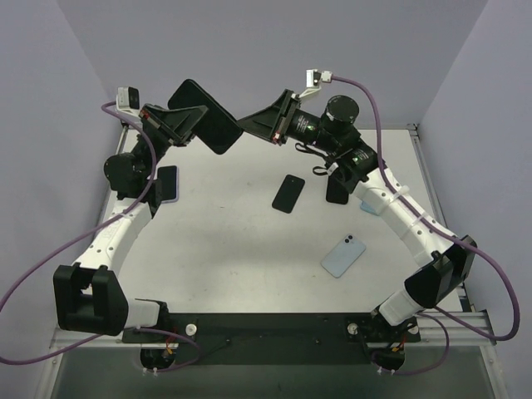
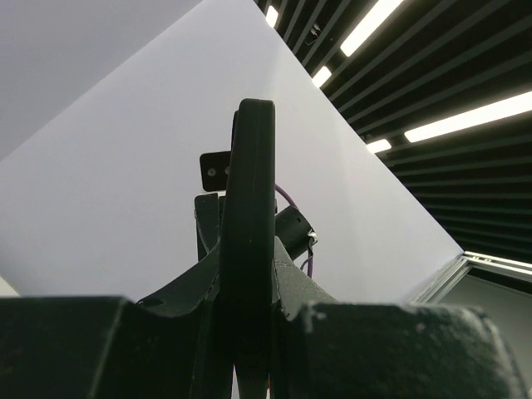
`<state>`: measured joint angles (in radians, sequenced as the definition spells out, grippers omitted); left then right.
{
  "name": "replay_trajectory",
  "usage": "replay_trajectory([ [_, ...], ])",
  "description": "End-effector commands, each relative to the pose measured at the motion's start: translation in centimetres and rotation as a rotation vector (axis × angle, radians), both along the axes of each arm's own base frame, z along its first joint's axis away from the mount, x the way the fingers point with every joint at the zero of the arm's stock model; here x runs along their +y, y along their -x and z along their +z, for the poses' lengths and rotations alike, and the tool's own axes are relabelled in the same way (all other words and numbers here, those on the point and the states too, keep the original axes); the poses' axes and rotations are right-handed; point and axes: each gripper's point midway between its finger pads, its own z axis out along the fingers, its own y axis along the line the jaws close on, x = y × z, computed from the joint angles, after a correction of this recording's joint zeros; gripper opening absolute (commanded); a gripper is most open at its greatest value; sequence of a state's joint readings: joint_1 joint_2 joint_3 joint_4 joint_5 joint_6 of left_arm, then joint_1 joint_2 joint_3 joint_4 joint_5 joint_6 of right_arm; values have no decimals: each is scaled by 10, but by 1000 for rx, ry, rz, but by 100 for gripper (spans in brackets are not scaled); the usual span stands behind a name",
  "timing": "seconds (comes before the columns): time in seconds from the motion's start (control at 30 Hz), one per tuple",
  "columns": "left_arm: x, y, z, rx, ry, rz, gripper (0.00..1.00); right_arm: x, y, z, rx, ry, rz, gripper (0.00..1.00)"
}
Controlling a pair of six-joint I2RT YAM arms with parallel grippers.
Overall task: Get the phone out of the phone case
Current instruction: Remove the phone case from the phone.
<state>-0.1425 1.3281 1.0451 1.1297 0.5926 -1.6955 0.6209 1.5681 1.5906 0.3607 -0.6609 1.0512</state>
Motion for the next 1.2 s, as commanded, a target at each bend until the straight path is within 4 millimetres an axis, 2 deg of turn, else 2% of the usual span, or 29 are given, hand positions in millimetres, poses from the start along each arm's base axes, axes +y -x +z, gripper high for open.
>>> replay_trajectory([
  [0.0, -9, 101, 52, -350, 39, -167, 0, 29, -4, -123, 191, 312, 43, 14],
  [0.07, -10, 100, 51, -341, 43, -168, 0, 33, -2, -121, 187, 309, 66, 20],
  [0.17, -11, 98, 48, -331, 42, -172, 0, 39, 0, -117, 178, 304, 88, 25],
  [0.47, -16, 95, 39, -307, 47, -194, 0, 56, -2, -99, 147, 266, 135, 25],
  [0.73, -22, 89, 27, -275, 46, -209, 0, 78, 13, -86, 129, 230, 251, 29],
  [0.77, -23, 88, 25, -267, 44, -209, 0, 77, 14, -82, 126, 216, 262, 28],
  [0.8, -23, 87, 21, -258, 44, -210, 0, 77, 14, -89, 143, 218, 263, 22],
  [0.83, -24, 85, 18, -252, 41, -213, 0, 75, 14, -87, 143, 208, 259, 15],
  [0.87, -25, 84, 16, -248, 36, -215, 0, 72, 14, -79, 138, 176, 252, 0],
  [0.9, -25, 83, 12, -239, 31, -218, 0, 67, 8, -90, 164, 175, 233, 0],
  [0.93, -28, 82, 7, -236, 14, -222, 0, 63, 6, -92, 172, 164, 220, 0],
  [0.97, -29, 80, 4, -227, 3, -220, 0, 57, 3, -82, 151, 135, 194, 0],
  [1.0, -31, 77, -2, -205, -10, -220, 0, 50, -3, -84, 164, 131, 165, 0],
  [1.03, -33, 73, -11, -190, -33, -214, 0, 46, -7, -96, 185, 144, 145, 0],
  [1.07, -35, 71, -17, -175, -44, -210, 0, 39, -6, -91, 175, 138, 126, 0],
  [1.1, -37, 64, -24, -136, -61, -210, 0, 32, -14, -95, 183, 143, 90, 0],
  [1.13, -40, 62, -33, -120, -90, -209, 2, 29, -14, -105, 202, 157, 76, 0],
  [1.17, -42, 59, -39, -102, -105, -210, 26, 22, -15, -104, 202, 157, 57, 0],
])
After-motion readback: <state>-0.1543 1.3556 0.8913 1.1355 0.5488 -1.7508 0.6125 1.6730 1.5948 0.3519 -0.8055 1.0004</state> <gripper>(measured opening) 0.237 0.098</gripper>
